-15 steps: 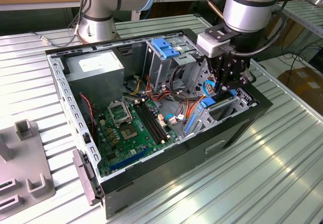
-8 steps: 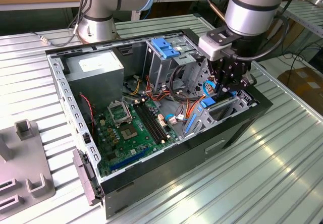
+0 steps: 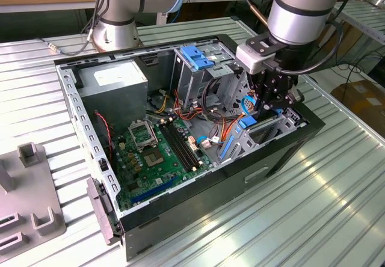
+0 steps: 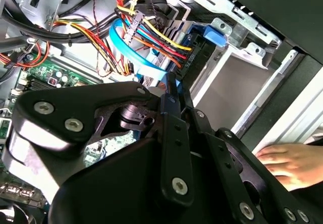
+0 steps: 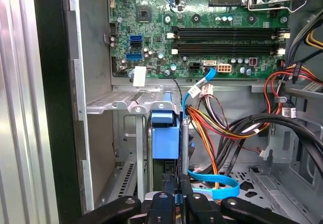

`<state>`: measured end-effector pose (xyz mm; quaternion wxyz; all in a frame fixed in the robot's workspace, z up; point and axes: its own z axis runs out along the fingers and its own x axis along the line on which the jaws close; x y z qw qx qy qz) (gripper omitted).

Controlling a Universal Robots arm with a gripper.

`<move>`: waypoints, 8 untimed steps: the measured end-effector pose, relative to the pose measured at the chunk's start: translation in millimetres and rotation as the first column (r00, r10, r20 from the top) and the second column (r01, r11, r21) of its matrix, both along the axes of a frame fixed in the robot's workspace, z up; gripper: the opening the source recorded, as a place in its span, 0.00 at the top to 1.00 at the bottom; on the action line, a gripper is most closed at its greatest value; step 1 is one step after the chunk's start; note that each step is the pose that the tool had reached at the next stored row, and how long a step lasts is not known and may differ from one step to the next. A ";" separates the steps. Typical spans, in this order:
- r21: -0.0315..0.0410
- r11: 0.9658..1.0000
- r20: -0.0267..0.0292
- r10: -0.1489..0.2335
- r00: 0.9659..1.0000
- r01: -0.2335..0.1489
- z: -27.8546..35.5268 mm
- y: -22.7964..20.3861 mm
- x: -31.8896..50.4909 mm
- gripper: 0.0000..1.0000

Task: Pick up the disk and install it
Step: 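Insert the second disk wire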

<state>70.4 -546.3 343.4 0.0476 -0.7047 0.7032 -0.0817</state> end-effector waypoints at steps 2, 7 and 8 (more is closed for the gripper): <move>0.006 1.000 0.000 0.000 1.000 0.000 -0.5 0.0 0.0 0.84; 0.023 1.000 0.000 0.000 1.000 0.000 -3.2 -1.6 0.0 0.84; 0.026 1.000 0.000 0.000 1.000 0.000 -4.0 -2.0 0.0 0.84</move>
